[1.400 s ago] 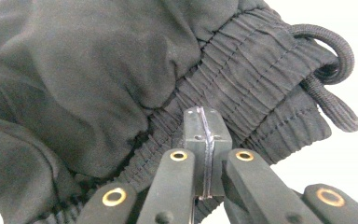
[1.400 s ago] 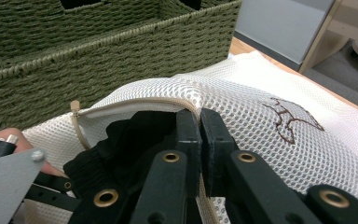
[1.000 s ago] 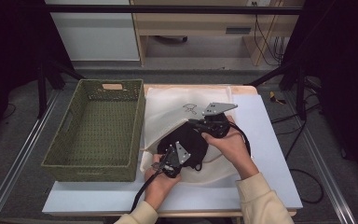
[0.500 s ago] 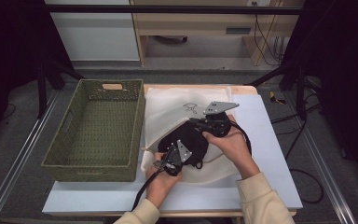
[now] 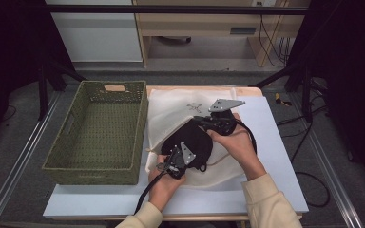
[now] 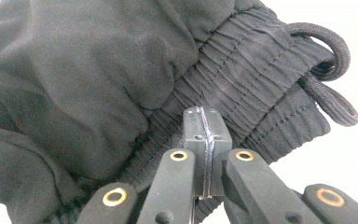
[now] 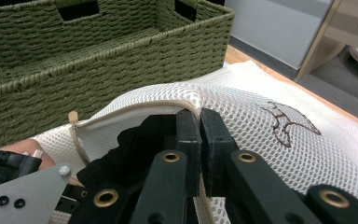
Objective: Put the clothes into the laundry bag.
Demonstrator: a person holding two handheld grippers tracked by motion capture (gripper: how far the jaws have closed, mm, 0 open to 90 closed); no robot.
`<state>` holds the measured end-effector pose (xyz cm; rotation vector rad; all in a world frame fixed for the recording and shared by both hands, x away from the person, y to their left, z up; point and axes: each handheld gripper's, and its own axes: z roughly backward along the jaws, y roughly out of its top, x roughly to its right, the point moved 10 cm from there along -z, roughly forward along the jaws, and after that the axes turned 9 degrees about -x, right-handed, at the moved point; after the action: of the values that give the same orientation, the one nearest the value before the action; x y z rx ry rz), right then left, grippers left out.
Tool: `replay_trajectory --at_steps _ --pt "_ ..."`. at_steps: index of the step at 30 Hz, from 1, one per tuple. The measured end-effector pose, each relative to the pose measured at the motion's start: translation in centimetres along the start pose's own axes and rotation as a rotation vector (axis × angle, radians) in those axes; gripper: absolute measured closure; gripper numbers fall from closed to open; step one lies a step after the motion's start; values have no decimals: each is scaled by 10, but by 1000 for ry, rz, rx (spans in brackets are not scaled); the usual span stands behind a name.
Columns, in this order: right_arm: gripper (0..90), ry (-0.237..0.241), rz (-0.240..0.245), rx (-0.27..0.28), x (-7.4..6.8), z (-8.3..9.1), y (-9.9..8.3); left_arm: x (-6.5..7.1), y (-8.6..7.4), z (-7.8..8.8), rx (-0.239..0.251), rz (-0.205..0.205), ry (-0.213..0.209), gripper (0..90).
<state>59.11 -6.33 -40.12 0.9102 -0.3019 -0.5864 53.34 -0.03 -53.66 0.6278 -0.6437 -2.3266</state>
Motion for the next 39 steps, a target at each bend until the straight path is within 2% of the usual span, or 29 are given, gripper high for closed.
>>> replay_trajectory --at_steps 14,30,39 --pt "875 -3 5 -2 1 3 1 -1 3 -2 -14 -23 12 900" --pt "875 8 -29 -4 12 0 6 -1 4 -2 -5 -16 14 900" --pt "875 3 -30 -17 16 0 11 -1 5 -2 -12 -21 18 900"
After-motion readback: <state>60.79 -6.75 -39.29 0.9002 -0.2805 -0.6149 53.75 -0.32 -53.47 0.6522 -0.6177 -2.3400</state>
